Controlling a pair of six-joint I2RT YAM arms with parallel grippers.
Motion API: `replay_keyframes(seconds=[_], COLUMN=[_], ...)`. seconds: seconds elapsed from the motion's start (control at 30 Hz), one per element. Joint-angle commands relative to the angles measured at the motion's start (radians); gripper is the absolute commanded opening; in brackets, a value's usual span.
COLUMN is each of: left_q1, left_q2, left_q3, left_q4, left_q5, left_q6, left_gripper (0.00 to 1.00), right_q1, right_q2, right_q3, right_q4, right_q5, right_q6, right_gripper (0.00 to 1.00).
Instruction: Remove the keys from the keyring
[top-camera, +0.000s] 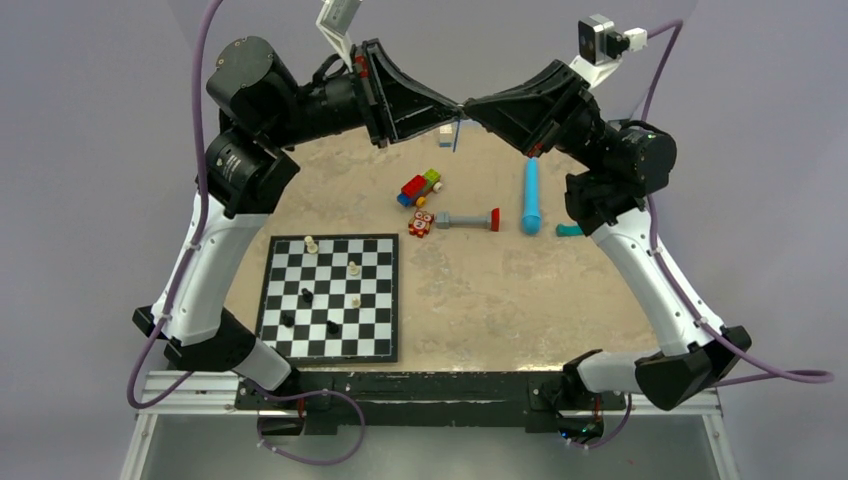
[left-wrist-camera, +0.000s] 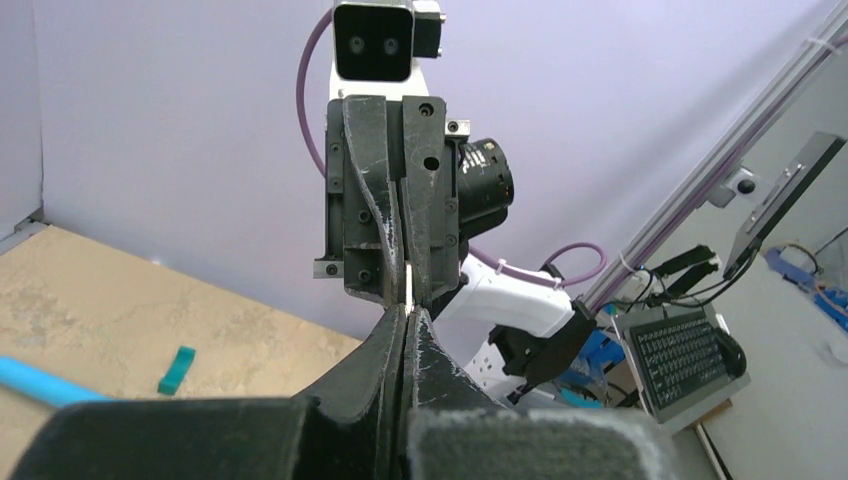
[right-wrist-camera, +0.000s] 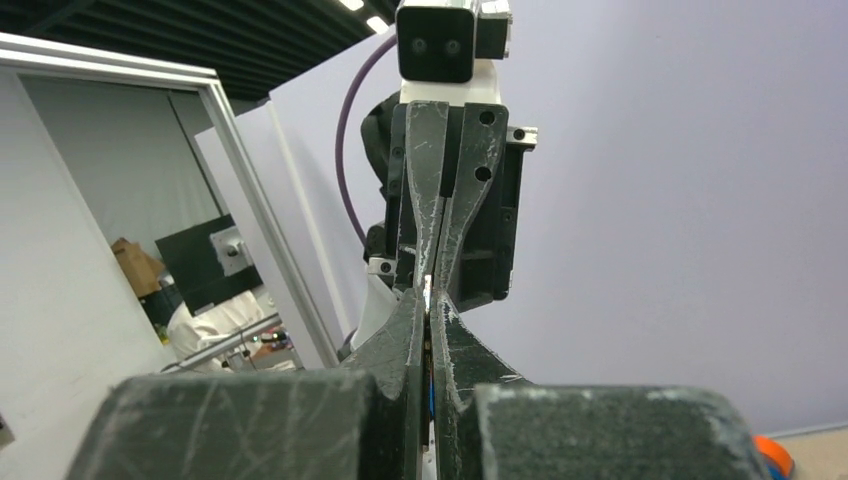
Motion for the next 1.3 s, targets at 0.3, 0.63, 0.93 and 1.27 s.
replay_keyframes(seconds=[0.3,0.63,0.93,1.27], left_q1=[-0.019,-0.001,0.002,0.002], left_q2=[-0.053,-0.164,-0.176,-0.097], left_q3=[-0.096,-0.142,-0.094,-0.010], left_q4=[0.144,-0.063,-0.318,-0.489], left_q5=[-0.138,-0.168,-0.086,0.112], left_q6=[-0.010,0.157,0.302,0.362], left_gripper=[0.54,0.67,0.62,0.58], right_q1=[0.025,0.021,0.021,0.021], right_q2=[-0.049,-0.187,-0.270,-0.235], right_q3=[-0.005,-0.111,-0.124,-0.042], right_q4=[-0.104,-0.328,-0.624,-0.795], right_q5=[-0.028,-0.014,-0.025,-0.205], right_q6=[-0.081,-0.235,-0.424,-0.526], right_gripper=[0.00,0.00,0.00,0.00])
